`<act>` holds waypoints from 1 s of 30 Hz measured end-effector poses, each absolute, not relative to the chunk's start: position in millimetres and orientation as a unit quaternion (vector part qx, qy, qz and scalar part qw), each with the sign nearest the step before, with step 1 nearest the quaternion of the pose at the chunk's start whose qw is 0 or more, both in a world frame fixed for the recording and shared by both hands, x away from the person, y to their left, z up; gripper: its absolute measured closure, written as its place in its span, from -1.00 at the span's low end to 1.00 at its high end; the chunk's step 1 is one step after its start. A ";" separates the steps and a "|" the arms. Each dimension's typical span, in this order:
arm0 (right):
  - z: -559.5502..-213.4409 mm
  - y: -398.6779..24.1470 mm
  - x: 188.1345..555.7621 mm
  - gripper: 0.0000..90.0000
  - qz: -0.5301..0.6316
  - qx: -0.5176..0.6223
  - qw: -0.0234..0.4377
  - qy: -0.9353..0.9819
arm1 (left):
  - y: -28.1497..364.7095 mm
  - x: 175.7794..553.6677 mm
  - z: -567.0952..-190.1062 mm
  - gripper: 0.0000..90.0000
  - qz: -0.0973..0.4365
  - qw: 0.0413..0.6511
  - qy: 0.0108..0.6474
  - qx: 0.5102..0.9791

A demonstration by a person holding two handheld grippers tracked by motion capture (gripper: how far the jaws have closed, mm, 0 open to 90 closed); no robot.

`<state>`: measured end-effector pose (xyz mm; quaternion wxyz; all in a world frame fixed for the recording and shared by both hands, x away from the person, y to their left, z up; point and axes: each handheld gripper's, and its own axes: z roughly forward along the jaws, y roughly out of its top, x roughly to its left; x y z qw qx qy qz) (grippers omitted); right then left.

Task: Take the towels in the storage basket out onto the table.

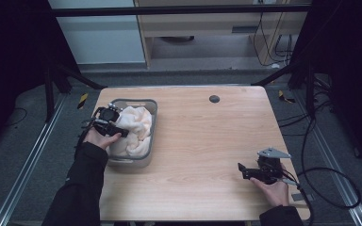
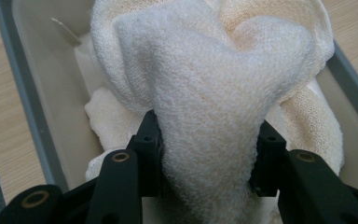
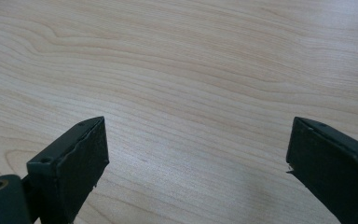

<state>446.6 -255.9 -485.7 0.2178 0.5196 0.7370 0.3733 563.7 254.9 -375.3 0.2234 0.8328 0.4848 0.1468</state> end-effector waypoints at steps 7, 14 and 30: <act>-486.4 -256.1 447.2 -0.87 0.372 0.516 0.220 0.740 | 258.8 559.8 -355.7 0.23 0.160 0.242 0.486 0.825; -486.7 -255.5 447.2 -0.87 0.372 0.518 0.219 0.739 | 261.4 559.2 -337.4 0.23 0.170 0.252 0.481 0.822; -486.8 -255.3 447.5 -0.87 0.371 0.518 0.218 0.739 | 266.9 558.9 -306.8 0.23 0.182 0.271 0.474 0.818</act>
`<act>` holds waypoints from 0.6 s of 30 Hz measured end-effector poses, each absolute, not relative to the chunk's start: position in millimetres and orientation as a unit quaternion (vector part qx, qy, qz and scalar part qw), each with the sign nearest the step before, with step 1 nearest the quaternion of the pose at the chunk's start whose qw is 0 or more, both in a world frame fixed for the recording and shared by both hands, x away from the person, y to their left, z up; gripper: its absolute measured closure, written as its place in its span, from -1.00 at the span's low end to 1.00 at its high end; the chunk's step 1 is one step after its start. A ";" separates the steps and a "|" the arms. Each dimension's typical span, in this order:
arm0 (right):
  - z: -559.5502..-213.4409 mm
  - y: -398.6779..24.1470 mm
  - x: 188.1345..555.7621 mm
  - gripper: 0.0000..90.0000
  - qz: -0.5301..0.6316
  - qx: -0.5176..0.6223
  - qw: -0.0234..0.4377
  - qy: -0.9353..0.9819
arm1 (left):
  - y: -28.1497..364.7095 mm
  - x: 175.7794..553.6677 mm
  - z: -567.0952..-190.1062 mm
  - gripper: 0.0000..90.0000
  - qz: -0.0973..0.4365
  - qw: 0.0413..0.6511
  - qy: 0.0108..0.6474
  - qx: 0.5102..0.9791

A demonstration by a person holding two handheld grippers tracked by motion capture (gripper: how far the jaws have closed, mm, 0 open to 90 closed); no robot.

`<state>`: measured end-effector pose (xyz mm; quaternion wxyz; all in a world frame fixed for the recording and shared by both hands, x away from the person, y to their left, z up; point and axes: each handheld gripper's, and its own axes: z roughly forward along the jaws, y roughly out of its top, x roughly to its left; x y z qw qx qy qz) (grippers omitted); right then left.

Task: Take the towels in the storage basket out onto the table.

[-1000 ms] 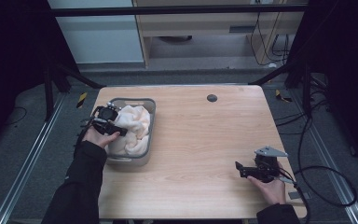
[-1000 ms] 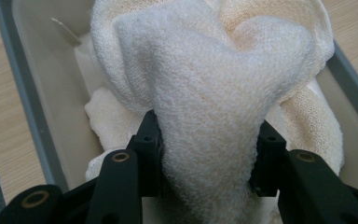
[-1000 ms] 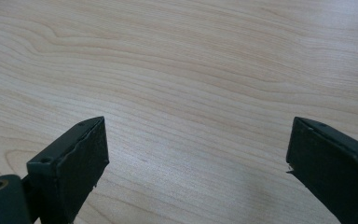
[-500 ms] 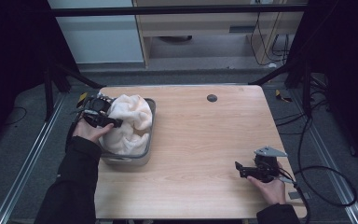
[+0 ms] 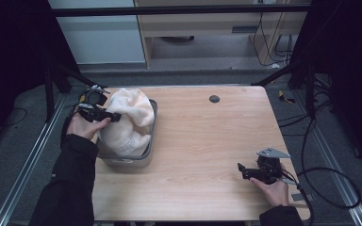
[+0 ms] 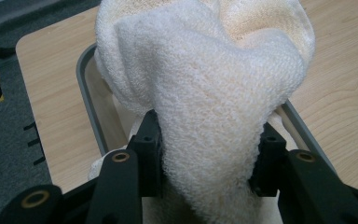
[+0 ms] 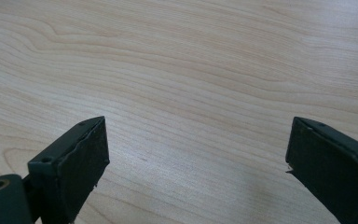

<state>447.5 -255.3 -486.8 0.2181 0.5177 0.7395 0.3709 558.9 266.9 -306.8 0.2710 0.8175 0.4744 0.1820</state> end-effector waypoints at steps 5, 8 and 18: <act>-486.9 -255.2 447.6 -0.87 0.372 0.519 0.217 0.739 | 269.5 556.1 -293.5 0.23 0.190 0.284 0.474 0.812; -486.8 -255.3 447.5 -0.87 0.372 0.518 0.218 0.739 | 269.0 555.0 -287.2 0.23 0.192 0.286 0.471 0.812; -486.6 -256.0 447.6 -0.87 0.372 0.516 0.220 0.739 | 266.3 550.8 -270.3 0.23 0.197 0.296 0.458 0.815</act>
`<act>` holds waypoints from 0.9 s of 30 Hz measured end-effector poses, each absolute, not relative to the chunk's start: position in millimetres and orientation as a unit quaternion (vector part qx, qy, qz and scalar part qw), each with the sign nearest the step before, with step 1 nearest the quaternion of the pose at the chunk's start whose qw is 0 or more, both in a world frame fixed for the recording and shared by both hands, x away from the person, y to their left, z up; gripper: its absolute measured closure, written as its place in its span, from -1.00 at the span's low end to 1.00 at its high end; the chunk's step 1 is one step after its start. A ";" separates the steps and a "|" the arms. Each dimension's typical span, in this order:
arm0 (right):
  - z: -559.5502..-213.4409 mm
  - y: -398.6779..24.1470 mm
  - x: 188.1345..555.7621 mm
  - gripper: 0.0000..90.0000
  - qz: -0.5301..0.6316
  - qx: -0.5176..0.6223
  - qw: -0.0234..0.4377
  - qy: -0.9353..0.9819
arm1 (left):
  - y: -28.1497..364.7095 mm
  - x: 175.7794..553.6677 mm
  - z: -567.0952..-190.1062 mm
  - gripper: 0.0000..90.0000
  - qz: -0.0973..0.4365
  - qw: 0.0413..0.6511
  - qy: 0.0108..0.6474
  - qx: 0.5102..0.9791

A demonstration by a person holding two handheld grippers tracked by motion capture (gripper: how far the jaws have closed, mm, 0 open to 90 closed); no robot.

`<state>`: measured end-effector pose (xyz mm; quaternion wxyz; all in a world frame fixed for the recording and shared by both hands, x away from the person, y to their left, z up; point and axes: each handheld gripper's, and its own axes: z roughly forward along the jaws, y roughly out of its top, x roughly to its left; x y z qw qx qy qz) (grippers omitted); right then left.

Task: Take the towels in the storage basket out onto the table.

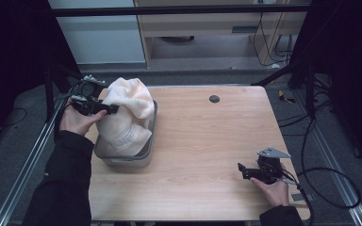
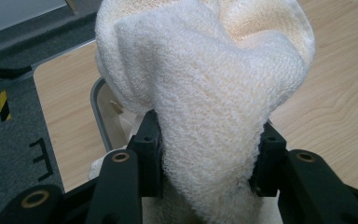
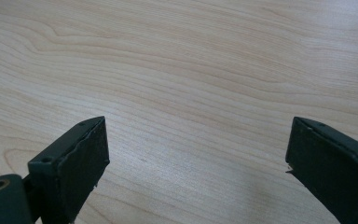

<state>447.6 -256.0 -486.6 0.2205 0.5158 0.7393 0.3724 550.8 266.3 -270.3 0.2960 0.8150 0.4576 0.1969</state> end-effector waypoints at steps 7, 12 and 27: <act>-486.7 -255.8 447.5 -0.87 0.372 0.515 0.221 0.740 | 266.2 544.9 -257.7 0.23 0.205 0.307 0.448 0.814; -486.0 -256.2 447.0 -0.86 0.374 0.516 0.222 0.738 | 265.1 539.5 -247.7 0.23 0.209 0.314 0.439 0.815; -485.7 -255.9 445.4 -0.86 0.372 0.512 0.222 0.741 | 254.7 525.0 -222.4 0.22 0.212 0.330 0.408 0.825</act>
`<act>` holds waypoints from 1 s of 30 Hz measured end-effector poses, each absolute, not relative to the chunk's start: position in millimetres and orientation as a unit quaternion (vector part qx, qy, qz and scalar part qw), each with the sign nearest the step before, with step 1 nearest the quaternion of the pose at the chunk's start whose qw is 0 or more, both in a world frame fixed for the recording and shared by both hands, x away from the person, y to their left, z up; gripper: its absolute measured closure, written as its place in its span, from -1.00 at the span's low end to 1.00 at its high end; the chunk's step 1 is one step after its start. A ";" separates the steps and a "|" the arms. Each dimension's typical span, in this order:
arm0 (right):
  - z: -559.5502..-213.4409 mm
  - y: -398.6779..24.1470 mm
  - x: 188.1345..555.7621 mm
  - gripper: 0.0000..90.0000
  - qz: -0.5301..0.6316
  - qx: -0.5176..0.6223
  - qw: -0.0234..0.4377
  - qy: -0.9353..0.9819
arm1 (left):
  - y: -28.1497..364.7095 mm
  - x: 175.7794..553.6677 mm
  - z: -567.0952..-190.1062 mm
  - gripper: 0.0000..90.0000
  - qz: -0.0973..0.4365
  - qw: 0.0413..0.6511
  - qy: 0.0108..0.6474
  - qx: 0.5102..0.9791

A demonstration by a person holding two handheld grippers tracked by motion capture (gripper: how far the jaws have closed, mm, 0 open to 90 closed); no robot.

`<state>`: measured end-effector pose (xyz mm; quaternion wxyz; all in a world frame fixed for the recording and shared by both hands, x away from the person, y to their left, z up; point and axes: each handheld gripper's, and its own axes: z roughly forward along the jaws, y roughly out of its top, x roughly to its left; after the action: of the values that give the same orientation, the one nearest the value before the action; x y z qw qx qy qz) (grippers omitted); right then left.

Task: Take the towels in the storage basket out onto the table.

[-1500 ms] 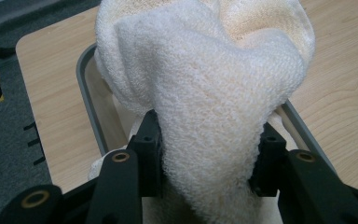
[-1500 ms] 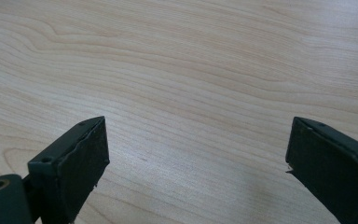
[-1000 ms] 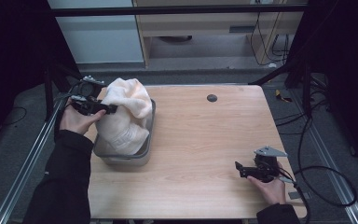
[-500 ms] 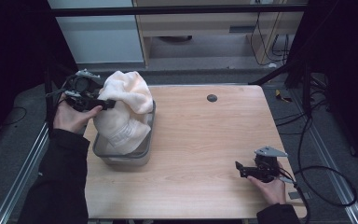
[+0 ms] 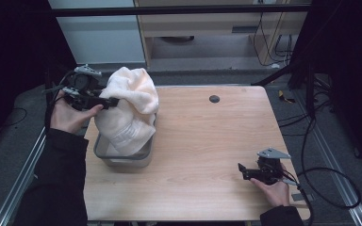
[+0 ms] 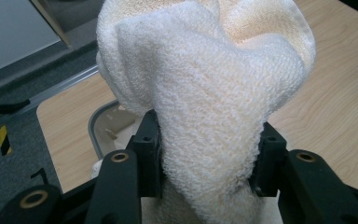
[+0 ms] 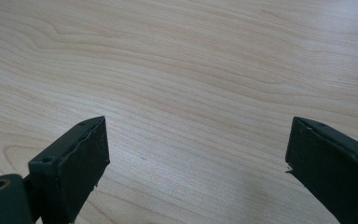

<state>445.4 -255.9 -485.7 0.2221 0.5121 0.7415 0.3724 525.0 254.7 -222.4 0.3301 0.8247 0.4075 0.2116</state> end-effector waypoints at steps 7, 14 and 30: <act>-485.2 -256.9 445.6 -0.86 0.373 0.510 0.227 0.741 | 247.1 517.7 -214.3 0.22 0.211 0.335 0.393 0.830; -484.5 -257.4 445.6 -0.87 0.369 0.513 0.230 0.740 | 234.7 516.4 -209.8 0.22 0.212 0.335 0.374 0.839; -484.4 -259.3 446.2 -0.87 0.362 0.513 0.240 0.741 | 206.1 509.1 -199.6 0.22 0.191 0.343 0.340 0.854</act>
<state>446.2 -259.3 -484.4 0.2401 0.5129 0.7406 0.3616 509.1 206.1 -199.6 0.3433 0.8544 0.3402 0.1907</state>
